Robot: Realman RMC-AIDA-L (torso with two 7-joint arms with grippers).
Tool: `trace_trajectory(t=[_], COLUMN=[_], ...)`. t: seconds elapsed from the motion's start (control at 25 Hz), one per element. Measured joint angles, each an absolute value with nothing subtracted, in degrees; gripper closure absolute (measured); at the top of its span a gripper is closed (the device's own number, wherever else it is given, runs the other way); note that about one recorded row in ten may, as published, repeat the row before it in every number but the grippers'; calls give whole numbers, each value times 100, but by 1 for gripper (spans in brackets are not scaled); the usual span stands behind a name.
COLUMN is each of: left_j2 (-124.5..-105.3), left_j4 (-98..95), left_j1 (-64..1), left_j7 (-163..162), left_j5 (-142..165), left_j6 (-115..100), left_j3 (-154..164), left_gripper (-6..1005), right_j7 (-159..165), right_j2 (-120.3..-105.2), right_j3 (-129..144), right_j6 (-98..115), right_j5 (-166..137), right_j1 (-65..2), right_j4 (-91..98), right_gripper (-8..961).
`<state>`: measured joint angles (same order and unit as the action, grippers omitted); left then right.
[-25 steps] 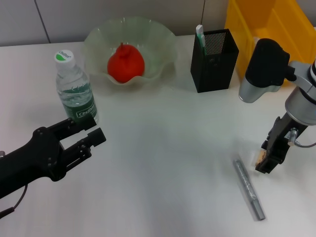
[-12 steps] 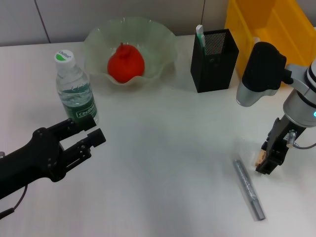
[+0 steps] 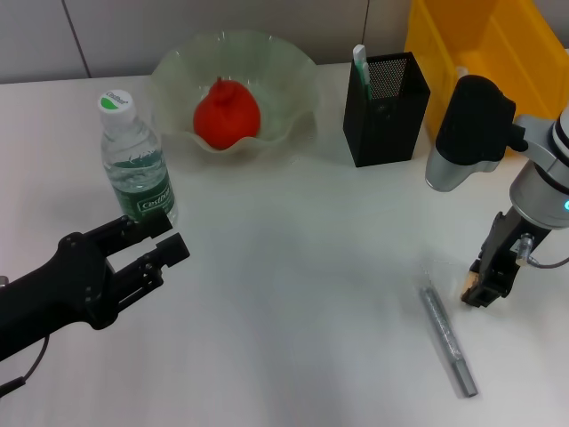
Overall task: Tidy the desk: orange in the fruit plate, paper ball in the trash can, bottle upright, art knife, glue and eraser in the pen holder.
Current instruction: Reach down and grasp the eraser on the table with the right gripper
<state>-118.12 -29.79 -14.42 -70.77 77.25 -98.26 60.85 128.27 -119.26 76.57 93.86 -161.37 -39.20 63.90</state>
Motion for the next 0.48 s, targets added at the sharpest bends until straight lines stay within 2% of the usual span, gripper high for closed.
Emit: trace_trajectory(t=[0.32,0.48], left_j2=[-11806,-11803], left_j4=[-2979,-2979], left_j1=[-1442,-1442], left_j7=[-7075,-7075], left_j5=[7725,7725], left_j6=[-9826,-9826], left_j3=[6083,6089], left_gripper=[517,517], right_j7=[12876,12896], right_j2=[-11926,-11926], right_j3=[7658,7662], right_j6=[9386,9386], right_j5=[-16137,-16151], right_j1=[-3920,-3915], right_j4=[6390,6390], right_gripper=[563,563])
